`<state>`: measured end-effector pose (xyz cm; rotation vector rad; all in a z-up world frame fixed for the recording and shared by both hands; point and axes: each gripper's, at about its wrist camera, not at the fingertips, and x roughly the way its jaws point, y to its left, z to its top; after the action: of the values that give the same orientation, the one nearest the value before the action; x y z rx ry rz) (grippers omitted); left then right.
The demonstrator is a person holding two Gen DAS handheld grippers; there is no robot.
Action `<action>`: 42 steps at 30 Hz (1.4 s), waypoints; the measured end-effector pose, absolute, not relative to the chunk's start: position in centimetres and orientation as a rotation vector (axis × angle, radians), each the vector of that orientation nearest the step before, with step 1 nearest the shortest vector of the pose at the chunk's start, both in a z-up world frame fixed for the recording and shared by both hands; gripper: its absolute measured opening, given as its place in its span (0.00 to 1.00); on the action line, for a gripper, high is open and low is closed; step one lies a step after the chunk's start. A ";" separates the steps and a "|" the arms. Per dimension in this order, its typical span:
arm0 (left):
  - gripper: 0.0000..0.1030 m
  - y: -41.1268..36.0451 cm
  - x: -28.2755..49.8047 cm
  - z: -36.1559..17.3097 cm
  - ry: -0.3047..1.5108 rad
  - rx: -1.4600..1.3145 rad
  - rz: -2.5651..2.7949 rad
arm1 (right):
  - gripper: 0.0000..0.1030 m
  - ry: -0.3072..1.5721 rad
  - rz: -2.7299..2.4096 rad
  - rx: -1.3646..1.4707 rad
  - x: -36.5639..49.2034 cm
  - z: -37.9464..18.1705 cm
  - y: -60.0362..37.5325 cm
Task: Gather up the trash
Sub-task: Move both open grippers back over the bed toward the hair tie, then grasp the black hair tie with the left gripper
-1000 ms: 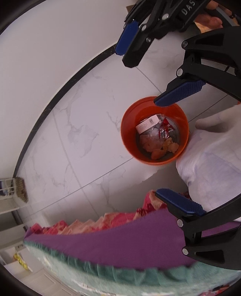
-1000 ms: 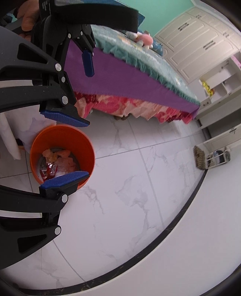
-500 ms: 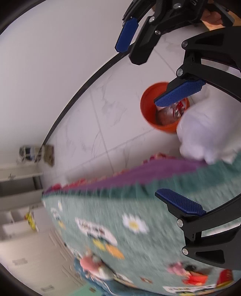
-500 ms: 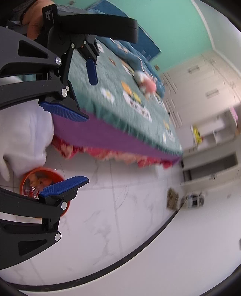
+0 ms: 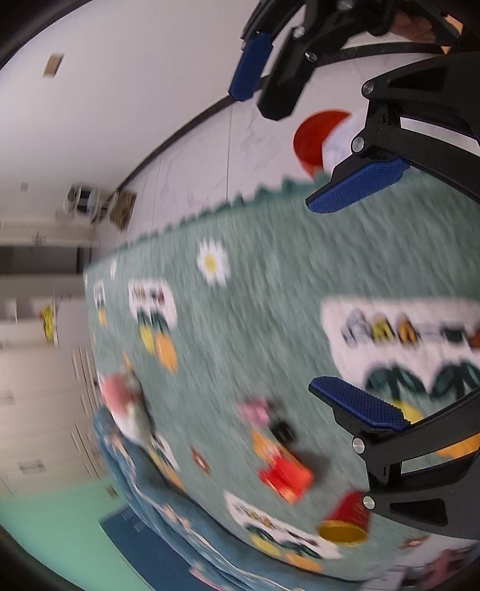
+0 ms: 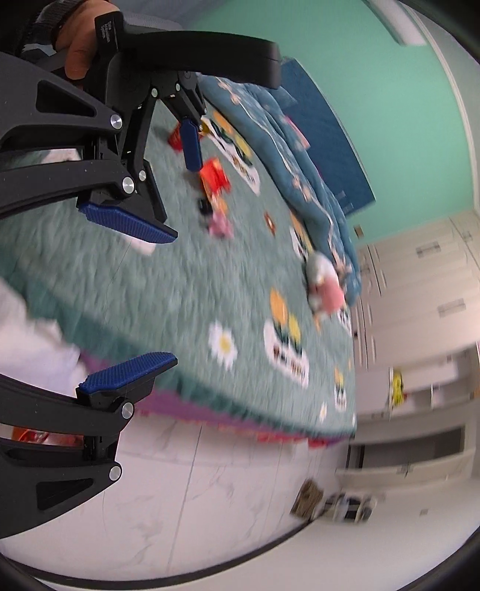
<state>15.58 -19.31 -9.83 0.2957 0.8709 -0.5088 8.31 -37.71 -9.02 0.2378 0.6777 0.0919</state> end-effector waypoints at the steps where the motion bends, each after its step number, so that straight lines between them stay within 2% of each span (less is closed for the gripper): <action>1: 0.87 -17.9 15.9 -9.7 0.871 0.277 -0.484 | 0.60 0.680 0.102 0.231 8.6 -9.0 -37.1; 8: 0.87 -9.6 17.9 -9.8 0.890 0.168 -0.344 | 0.60 0.705 0.216 0.153 13.1 -8.8 -29.9; 12: 0.87 -7.3 19.0 -10.4 0.909 0.128 -0.316 | 0.60 0.721 0.248 0.125 15.9 -9.5 -27.1; 27: 0.87 -8.3 28.3 -16.1 1.051 -0.004 -0.391 | 0.60 0.804 0.274 0.119 26.3 -13.4 -25.9; 38: 0.86 -9.3 34.3 -20.8 1.115 0.050 -0.388 | 0.60 0.859 0.268 0.157 30.5 -16.8 -27.7; 42: 0.76 -9.1 35.5 -21.9 1.129 0.080 -0.375 | 0.60 0.871 0.278 0.170 31.5 -17.8 -27.5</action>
<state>35.52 -9.06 -21.87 0.0802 1.1287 -0.3747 31.52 -27.47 -17.76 0.1696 0.8714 0.2775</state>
